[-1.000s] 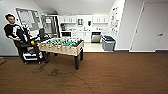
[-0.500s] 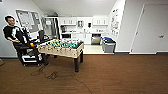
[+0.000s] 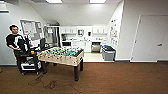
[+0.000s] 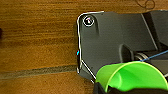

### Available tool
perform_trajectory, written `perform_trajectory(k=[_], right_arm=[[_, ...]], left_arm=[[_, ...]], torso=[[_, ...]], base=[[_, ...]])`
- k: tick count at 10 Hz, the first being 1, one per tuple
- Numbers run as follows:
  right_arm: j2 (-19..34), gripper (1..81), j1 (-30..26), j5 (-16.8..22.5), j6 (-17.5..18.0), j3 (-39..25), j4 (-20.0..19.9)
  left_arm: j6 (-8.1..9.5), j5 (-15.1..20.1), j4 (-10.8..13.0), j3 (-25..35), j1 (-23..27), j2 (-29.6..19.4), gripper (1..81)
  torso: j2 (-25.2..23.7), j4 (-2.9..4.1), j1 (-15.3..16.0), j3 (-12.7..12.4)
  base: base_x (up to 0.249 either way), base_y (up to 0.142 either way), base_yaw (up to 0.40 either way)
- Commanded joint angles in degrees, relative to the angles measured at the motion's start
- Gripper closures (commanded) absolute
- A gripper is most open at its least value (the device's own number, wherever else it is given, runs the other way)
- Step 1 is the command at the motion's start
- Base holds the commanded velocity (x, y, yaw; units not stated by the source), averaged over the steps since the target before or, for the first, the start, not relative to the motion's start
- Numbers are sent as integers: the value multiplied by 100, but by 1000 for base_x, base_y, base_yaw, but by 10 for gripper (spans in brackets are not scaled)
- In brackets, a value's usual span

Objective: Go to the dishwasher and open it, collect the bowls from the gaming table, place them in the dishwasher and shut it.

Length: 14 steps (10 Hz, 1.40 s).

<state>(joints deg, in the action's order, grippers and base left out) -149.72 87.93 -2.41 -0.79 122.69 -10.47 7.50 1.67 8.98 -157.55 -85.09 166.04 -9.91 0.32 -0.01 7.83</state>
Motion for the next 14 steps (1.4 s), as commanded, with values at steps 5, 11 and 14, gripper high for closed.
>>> perform_trajectory(k=[5, 11, 14], right_arm=[[133, 811, -280, 320, -17, -18, 45], [107, 811, -280, 320, -26, -9, 107], [107, 811, -280, 320, -26, -9, 107]], left_arm=[[-11, 308, 42, -57, 322, -79, 811], [-20, 308, 42, -56, 322, -70, 811], [-20, 308, 42, -57, 322, -79, 811]], torso=[[-7, 0, 1, -48], [-7, 0, 1, 384], [-9, 0, 1, 295]], base=[[154, 0, 0], [167, 0, 0], [169, 0, 0]])
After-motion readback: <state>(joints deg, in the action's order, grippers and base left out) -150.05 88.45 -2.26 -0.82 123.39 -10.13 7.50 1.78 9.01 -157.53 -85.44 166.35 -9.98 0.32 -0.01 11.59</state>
